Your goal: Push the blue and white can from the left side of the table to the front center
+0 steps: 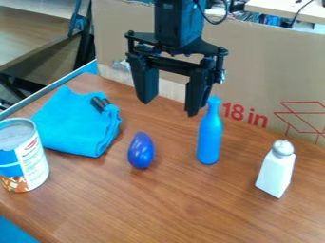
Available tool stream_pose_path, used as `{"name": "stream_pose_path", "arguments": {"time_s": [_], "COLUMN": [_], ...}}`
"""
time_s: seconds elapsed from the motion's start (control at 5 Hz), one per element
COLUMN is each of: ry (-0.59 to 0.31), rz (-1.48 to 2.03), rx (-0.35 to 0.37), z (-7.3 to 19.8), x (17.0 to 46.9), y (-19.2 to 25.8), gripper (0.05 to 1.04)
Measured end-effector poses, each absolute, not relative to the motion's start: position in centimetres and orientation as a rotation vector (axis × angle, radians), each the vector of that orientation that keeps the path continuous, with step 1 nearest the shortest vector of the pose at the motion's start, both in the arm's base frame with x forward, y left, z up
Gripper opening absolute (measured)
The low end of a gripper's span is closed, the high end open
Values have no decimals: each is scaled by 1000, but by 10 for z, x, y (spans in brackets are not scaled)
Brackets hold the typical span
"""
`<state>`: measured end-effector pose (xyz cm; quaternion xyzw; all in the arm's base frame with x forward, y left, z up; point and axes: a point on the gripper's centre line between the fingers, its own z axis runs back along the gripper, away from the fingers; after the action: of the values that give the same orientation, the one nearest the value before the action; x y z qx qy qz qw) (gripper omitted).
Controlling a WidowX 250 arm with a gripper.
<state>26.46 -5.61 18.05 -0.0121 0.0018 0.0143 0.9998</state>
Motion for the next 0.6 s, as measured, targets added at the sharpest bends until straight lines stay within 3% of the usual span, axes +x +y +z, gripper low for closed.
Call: {"name": "stream_pose_path", "arguments": {"time_s": [0.2, 0.6], "ry": [26, -11], "rz": [24, 50], "rx": [-18, 47], "z": [174, 190], "x": [263, 245], "y": [-55, 30], "gripper": [1001, 1001]}}
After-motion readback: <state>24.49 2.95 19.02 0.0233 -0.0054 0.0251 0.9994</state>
